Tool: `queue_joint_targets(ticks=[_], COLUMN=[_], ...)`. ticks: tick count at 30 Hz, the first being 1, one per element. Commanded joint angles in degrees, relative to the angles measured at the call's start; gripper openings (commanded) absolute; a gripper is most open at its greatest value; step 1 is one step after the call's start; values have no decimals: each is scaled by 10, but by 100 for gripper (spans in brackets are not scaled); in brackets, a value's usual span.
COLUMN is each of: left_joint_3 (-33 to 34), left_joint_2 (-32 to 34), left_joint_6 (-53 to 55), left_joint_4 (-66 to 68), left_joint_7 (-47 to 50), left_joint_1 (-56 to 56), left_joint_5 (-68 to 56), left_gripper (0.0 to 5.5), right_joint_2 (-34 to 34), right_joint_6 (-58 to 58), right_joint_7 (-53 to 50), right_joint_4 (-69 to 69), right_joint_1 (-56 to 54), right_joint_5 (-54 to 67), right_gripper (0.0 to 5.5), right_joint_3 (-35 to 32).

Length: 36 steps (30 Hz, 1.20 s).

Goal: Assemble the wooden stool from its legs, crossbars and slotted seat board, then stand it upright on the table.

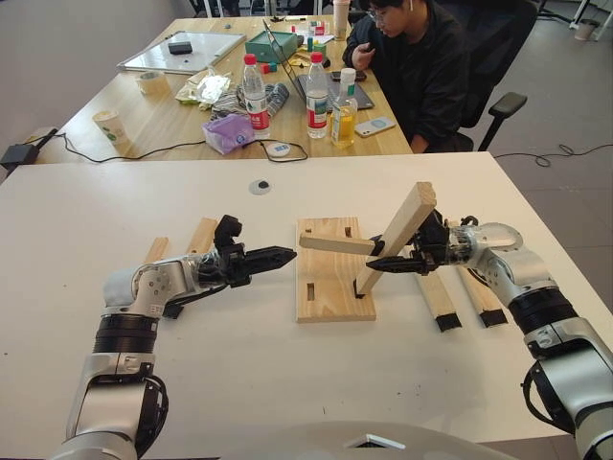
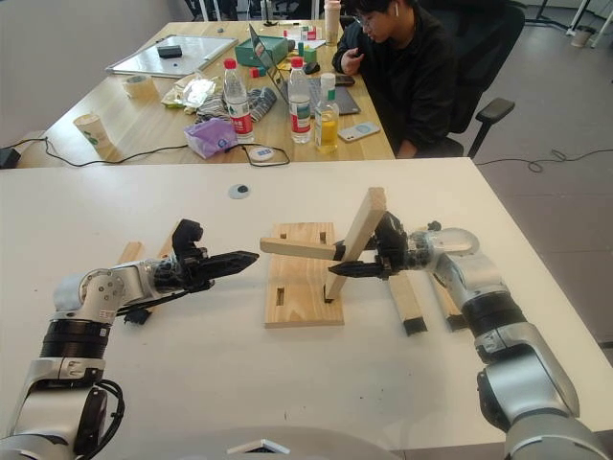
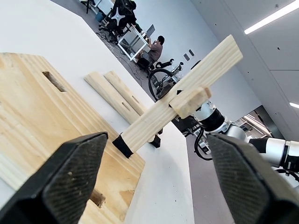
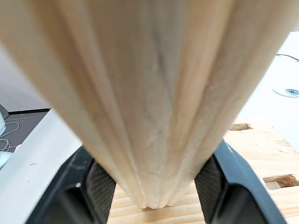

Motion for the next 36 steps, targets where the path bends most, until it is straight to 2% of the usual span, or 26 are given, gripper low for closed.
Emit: queue_joint_targets(ticks=[1,6,11,16,20,29,34,35,36], left_joint_3=[-11,-15,-1,-15,-24,-33,-14,-9,-7], left_joint_2=[21,16,15,23,32,37,25,23,20], left_joint_6=[11,8,11,16,21,16,3,0,-3], left_joint_4=[9,15,2,15,19,37,27,24,24], left_joint_7=[-4,-4,9,-5,-13,-22,-5,-1,2], left_joint_1=[-24,-29,-15,-33,-39,-52,-31,-26,-25], left_joint_5=[15,15,8,15,18,26,17,15,14], left_gripper=[392,392,392,392,392,392,392,392,392], right_joint_2=[-16,-60,-67,-39,-23,-6,-16,-19,-25], right_joint_6=[68,23,33,116,119,99,98,98,101], right_joint_7=[-99,-159,-139,-98,-107,-136,-163,-163,-166], right_joint_4=[75,-51,-54,24,86,79,21,11,-8], right_joint_1=[172,244,238,200,180,195,159,151,148], right_joint_5=[-221,-292,-276,-177,-172,-170,-127,-122,-116], right_gripper=[205,205,205,205,205,205,205,246,264], right_joint_3=[147,190,201,156,141,138,77,71,62])
